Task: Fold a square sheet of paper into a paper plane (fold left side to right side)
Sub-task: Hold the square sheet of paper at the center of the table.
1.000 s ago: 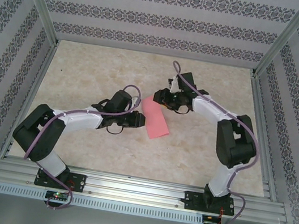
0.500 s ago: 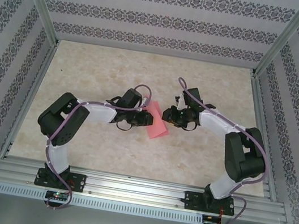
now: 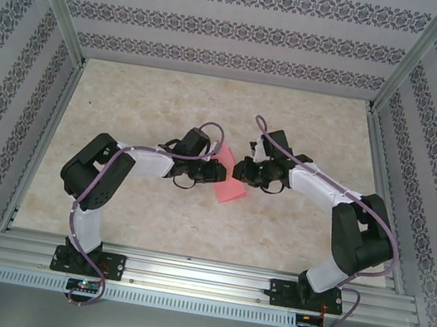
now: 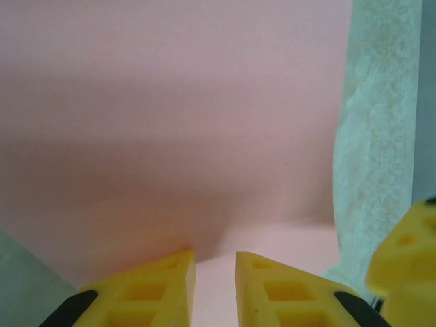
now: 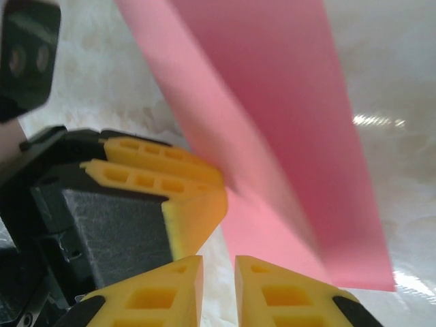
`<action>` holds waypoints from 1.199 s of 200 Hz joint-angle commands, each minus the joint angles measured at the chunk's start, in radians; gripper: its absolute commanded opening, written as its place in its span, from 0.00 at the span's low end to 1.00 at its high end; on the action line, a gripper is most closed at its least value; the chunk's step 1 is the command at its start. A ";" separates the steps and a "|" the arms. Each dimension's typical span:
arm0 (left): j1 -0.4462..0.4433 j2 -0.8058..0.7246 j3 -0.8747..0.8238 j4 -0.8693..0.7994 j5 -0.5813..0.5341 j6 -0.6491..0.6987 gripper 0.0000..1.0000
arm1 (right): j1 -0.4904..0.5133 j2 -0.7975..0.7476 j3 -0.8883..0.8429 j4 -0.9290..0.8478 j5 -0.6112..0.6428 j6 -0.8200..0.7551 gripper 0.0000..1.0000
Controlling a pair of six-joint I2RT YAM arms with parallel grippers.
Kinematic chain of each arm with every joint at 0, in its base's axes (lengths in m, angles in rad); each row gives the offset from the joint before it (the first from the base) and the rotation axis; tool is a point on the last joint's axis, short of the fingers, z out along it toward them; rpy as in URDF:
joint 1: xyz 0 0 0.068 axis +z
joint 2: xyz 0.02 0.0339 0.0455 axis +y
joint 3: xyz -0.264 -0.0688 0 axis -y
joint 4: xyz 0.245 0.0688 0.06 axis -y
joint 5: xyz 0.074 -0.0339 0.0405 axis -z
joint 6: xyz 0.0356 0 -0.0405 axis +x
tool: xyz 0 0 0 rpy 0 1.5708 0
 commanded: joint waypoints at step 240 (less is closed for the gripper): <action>-0.018 0.054 0.067 -0.091 -0.041 0.060 0.23 | 0.021 0.152 -0.030 0.042 0.072 0.037 0.19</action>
